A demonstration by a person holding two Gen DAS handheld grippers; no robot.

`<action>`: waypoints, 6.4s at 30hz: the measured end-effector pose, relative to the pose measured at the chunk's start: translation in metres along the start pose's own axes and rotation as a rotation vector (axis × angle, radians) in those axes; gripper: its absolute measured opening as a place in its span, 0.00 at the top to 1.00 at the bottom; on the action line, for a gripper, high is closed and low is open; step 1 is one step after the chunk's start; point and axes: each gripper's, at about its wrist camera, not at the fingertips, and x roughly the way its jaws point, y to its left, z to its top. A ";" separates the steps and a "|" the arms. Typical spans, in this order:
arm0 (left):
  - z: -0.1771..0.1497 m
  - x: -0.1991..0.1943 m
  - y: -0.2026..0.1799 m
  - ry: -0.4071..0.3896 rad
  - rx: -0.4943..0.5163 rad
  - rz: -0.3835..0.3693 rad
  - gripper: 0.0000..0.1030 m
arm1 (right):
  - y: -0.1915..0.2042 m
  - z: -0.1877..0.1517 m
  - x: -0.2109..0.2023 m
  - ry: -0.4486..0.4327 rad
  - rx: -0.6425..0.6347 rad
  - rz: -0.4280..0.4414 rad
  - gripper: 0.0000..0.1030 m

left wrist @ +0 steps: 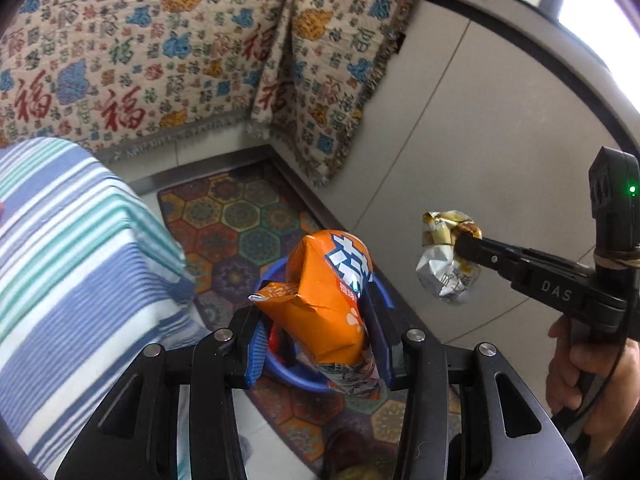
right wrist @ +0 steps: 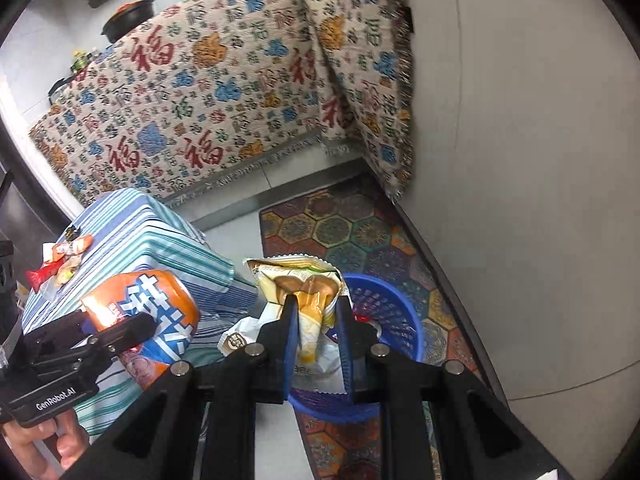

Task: Collect trash
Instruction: 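Open both tools to drop the wrappers into the wastebasket, then move both tools back over the table toward the remaining trash, then grasp the clear plastic box with the left tool, then grasp the long clear bread bag with the right tool while the left tool holds the box, then carry the plastic box and bread bag over the blue wastebasket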

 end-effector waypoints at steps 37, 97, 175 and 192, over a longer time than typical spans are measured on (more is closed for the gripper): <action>0.003 0.072 -0.007 0.032 0.006 -0.045 0.24 | -0.047 0.012 0.040 -0.049 0.002 -0.069 0.44; -0.025 -0.140 0.415 -0.067 -0.726 0.817 0.01 | 0.345 -0.110 0.070 0.067 -0.708 0.287 0.28; -0.184 -0.240 0.392 -0.036 -0.379 0.649 0.00 | 0.414 -0.098 0.023 0.161 -0.888 0.434 0.25; -0.178 -0.243 0.394 -0.009 -0.366 0.609 0.01 | 0.406 -0.049 0.042 0.209 -0.576 0.377 0.39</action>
